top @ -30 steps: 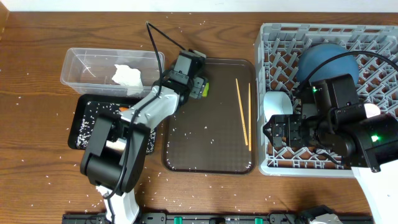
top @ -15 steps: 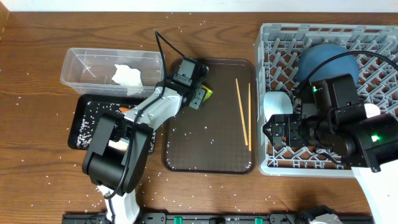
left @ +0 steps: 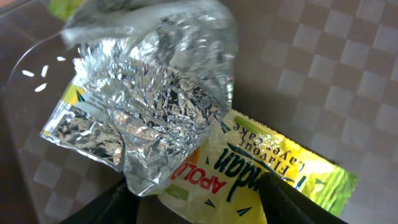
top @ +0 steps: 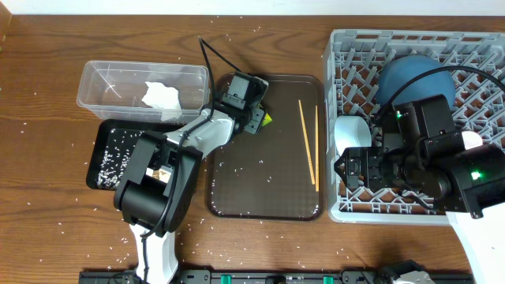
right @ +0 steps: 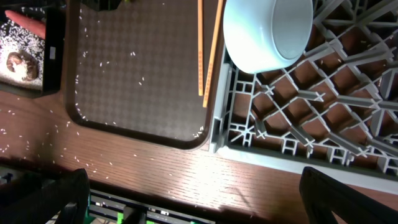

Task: Sort waste into correct bins and load items into the dishwasher rack
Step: 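Carry the yellow wrapper with the left gripper into the clear bin and release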

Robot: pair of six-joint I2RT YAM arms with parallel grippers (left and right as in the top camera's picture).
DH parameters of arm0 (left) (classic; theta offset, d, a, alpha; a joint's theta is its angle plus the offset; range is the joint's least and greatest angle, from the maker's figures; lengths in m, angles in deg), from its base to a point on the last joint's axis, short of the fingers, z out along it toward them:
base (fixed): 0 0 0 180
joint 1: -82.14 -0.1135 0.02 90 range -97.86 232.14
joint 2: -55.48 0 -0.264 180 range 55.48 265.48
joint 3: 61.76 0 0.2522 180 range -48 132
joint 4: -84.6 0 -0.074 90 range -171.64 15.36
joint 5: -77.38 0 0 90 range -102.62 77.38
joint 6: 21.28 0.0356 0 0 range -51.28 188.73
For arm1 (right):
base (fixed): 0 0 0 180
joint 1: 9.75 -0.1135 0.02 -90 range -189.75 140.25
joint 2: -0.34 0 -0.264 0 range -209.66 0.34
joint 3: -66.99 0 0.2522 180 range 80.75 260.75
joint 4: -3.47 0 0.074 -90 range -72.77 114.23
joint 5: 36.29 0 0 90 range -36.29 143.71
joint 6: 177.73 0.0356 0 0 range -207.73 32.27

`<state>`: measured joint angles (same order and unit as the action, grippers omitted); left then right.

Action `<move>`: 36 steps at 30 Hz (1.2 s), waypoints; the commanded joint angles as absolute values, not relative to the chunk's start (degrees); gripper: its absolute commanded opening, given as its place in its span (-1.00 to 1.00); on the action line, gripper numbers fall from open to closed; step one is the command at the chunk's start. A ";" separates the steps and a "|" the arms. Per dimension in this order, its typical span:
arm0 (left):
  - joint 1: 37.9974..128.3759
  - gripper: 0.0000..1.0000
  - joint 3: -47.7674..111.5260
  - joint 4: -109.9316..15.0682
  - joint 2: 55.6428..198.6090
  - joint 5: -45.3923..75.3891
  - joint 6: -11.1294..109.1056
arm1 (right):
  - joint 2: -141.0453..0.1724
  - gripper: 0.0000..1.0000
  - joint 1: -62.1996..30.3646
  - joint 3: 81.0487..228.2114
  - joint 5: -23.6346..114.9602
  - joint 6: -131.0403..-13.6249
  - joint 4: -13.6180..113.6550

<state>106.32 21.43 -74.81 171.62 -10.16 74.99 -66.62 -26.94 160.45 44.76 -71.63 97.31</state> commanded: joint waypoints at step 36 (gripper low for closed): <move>85.21 -0.07 20.60 -64.08 153.50 -20.32 76.80 | -66.10 0.99 -26.66 160.56 45.30 -71.50 97.15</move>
